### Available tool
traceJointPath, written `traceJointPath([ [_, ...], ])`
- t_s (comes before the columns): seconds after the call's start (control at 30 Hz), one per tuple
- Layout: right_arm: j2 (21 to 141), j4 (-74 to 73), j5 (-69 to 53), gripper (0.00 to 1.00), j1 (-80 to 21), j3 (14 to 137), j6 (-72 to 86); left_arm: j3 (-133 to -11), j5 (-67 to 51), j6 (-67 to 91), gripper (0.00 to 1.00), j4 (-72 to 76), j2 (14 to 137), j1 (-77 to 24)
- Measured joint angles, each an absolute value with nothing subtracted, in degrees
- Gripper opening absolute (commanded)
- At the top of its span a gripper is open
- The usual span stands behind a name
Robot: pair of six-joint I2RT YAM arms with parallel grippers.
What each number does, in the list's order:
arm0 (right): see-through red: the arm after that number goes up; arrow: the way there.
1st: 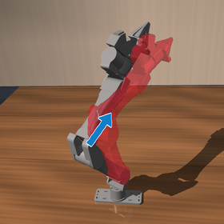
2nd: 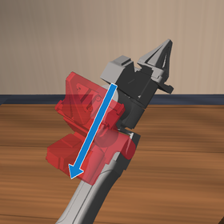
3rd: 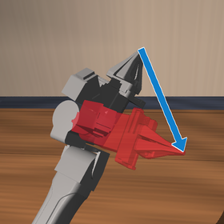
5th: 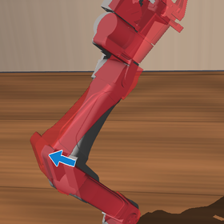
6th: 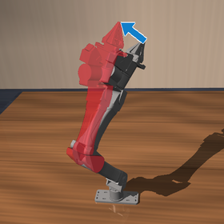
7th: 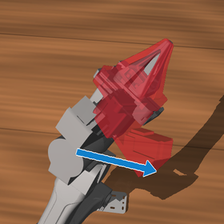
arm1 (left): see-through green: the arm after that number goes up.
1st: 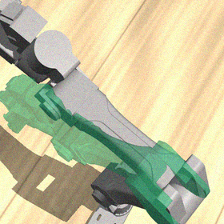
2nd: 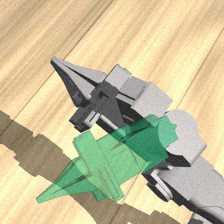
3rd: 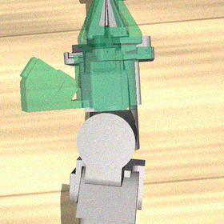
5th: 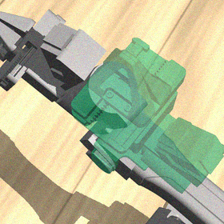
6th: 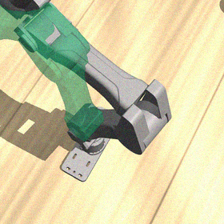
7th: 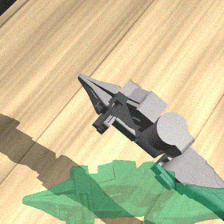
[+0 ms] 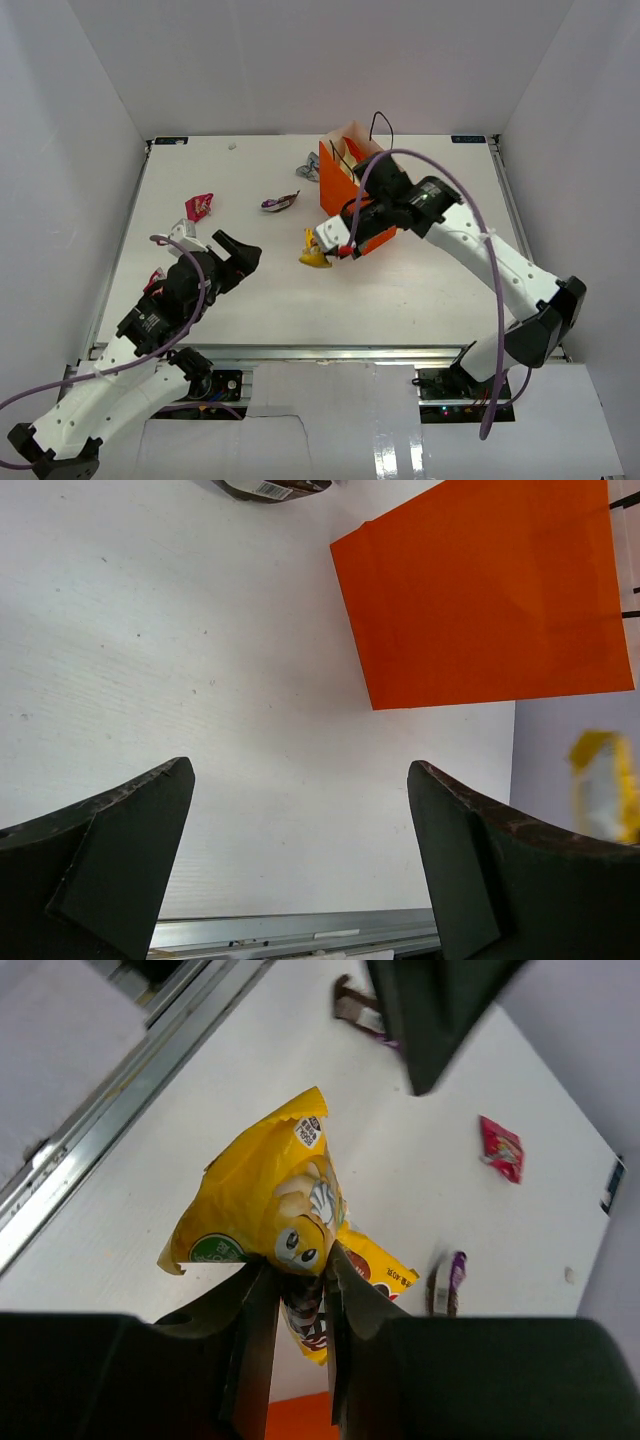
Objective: Place the snacks into the paper bag
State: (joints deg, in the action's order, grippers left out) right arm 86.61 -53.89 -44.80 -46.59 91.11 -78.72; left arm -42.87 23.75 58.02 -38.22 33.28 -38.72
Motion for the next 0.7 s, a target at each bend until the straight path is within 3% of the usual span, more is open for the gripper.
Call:
traceJointPath([
  [0.23, 84.97, -40.82, -51.94, 0.18, -29.80, 104.75, -48.58, -42.57, 21.82, 58.57, 0.98, -33.85, 37.74, -38.72],
  [0.37, 85.17, -29.47, -51.29, 0.15, -22.13, 105.34, -31.16, -42.48, 20.21, 58.48, 0.98, -30.35, 40.12, -38.70],
  [0.7, 95.37, -19.75, -37.69, 0.14, -18.98, 102.72, -6.68, -42.50, 15.14, 58.57, 0.98, -25.98, 48.29, -38.70],
])
